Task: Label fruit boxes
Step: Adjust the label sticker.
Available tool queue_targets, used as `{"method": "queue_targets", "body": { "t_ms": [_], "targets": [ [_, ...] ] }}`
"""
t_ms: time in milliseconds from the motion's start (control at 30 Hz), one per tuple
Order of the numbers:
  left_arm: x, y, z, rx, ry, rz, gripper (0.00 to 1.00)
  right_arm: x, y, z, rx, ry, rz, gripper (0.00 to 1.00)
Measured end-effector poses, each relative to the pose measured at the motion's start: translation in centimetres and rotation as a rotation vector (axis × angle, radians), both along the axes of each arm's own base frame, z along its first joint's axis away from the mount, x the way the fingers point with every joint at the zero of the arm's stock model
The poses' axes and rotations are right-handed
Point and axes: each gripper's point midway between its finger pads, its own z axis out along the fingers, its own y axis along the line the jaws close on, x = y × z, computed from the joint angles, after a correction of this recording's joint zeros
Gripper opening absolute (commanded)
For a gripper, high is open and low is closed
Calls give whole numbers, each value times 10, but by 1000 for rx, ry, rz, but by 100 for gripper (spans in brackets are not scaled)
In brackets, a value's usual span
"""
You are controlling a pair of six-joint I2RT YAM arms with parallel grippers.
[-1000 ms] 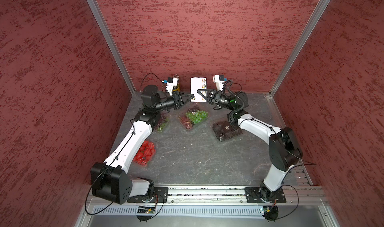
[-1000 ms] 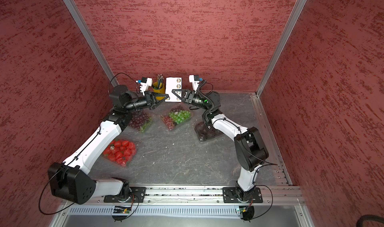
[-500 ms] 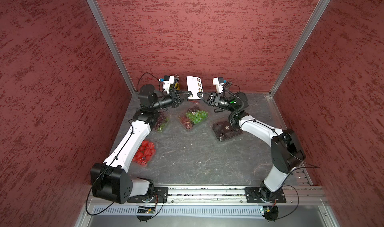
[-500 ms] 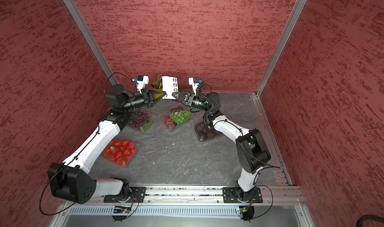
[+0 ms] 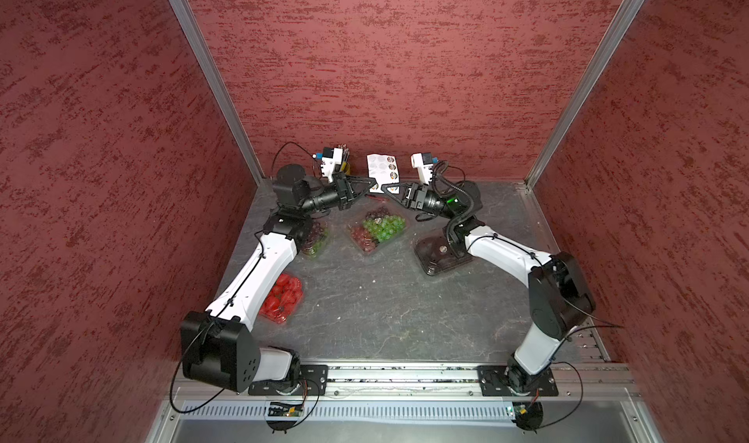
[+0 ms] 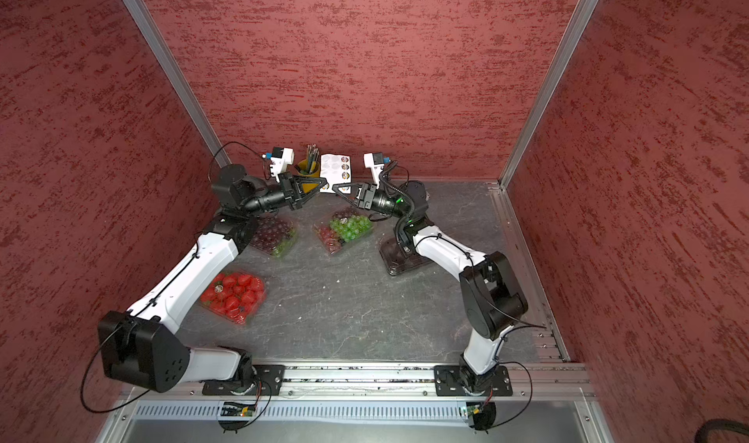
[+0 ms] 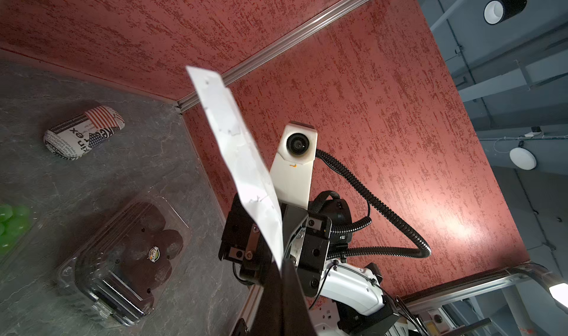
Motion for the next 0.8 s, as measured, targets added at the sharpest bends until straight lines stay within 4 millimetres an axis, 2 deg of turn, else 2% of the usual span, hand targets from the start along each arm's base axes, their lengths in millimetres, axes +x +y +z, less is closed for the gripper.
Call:
{"method": "queue_targets", "body": {
  "t_ms": [800],
  "targets": [
    [0, -8, 3, -12, -26, -21, 0, -1, 0, 3, 2, -9, 6, 0]
  ]
}}
